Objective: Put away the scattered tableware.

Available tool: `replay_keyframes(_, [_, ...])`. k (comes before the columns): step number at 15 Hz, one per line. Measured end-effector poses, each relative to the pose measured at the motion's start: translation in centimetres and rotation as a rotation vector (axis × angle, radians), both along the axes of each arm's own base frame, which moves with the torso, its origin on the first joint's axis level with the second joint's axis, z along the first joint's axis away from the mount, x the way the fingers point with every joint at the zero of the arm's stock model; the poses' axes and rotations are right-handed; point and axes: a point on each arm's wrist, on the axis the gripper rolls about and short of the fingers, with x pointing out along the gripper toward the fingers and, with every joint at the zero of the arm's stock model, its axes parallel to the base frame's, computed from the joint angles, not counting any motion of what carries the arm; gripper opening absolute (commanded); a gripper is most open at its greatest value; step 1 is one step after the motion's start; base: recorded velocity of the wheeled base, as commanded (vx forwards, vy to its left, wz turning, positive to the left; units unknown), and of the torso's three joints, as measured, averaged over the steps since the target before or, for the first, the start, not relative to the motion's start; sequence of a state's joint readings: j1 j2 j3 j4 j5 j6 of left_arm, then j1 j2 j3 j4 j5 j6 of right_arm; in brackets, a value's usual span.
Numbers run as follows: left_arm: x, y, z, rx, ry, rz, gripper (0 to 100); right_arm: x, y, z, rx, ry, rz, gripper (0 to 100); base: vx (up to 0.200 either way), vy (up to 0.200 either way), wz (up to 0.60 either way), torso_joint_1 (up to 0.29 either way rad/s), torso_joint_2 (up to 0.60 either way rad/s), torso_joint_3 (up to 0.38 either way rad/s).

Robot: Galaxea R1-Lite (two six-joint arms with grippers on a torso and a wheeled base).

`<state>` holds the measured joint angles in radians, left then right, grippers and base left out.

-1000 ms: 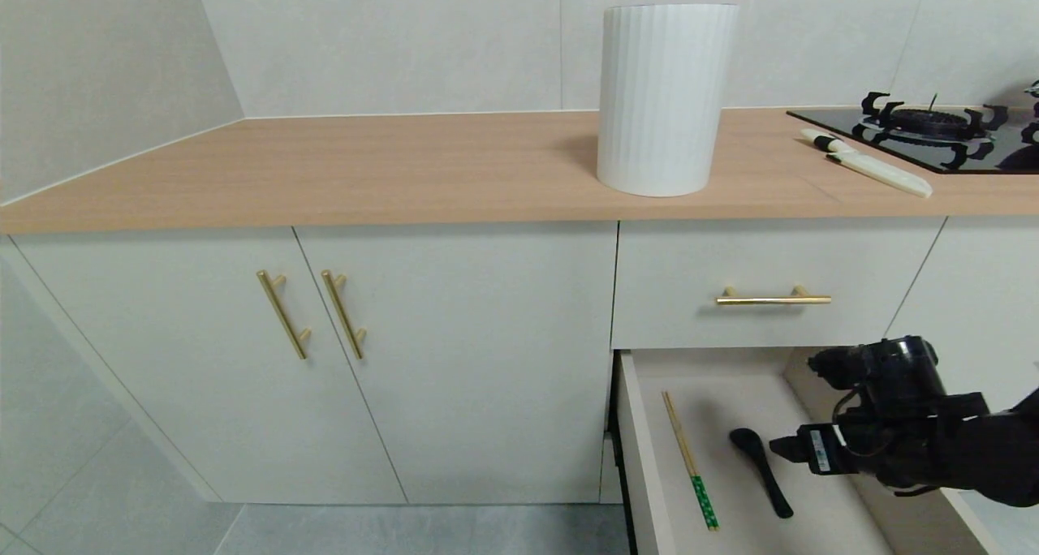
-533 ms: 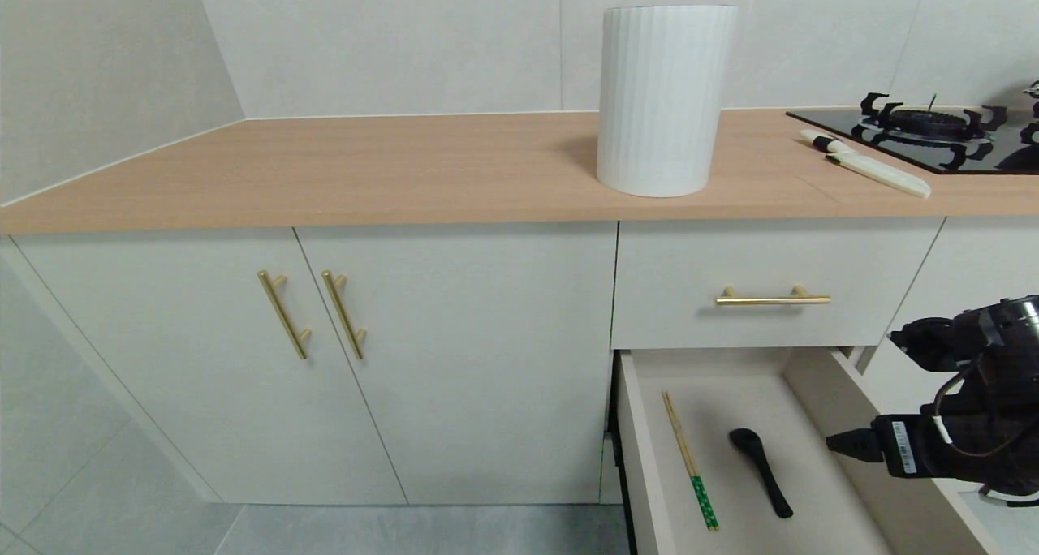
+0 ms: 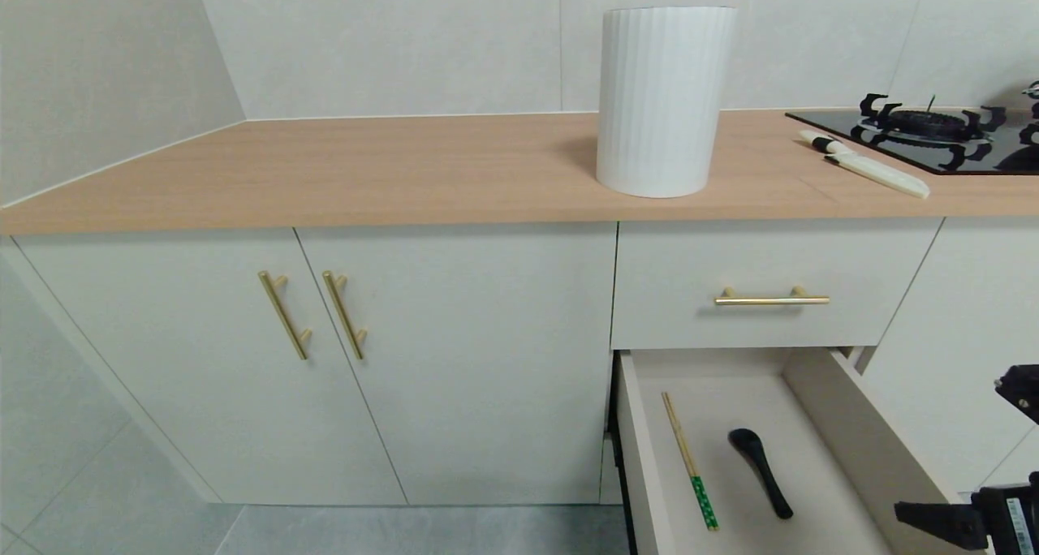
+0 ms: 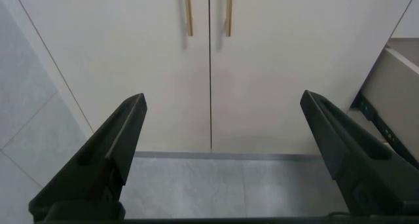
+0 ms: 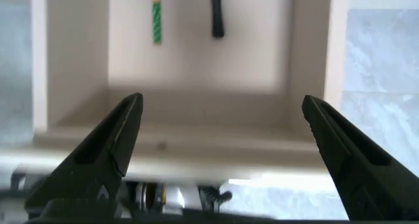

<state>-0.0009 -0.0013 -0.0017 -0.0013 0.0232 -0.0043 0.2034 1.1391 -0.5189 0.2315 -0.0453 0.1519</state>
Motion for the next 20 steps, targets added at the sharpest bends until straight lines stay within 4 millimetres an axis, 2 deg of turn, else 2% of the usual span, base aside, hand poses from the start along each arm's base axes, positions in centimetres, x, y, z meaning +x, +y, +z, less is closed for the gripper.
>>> replay_keyframes(9, [0.0, 0.0, 0.0, 0.000, 0.001, 0.000, 100, -4.3, -0.2, -1.8, 0.039, -0.027, 0.067, 100, 0.000, 0.000, 0.00, 0.001, 0.06, 0.055])
replay_keyframes(15, [0.0, 0.0, 0.0, 0.000, 0.001, 0.000, 100, -5.7, -0.4, -2.7, 0.050, -0.027, 0.102, 100, 0.000, 0.000, 0.00, 0.000, 0.00, 0.000])
replay_keyframes(20, [0.0, 0.0, 0.0, -0.001, 0.000, 0.001, 100, -6.1, -0.5, -2.8, 0.058, -0.035, 0.110, 100, -0.200, 0.000, 0.00, 0.001, 0.00, 0.003])
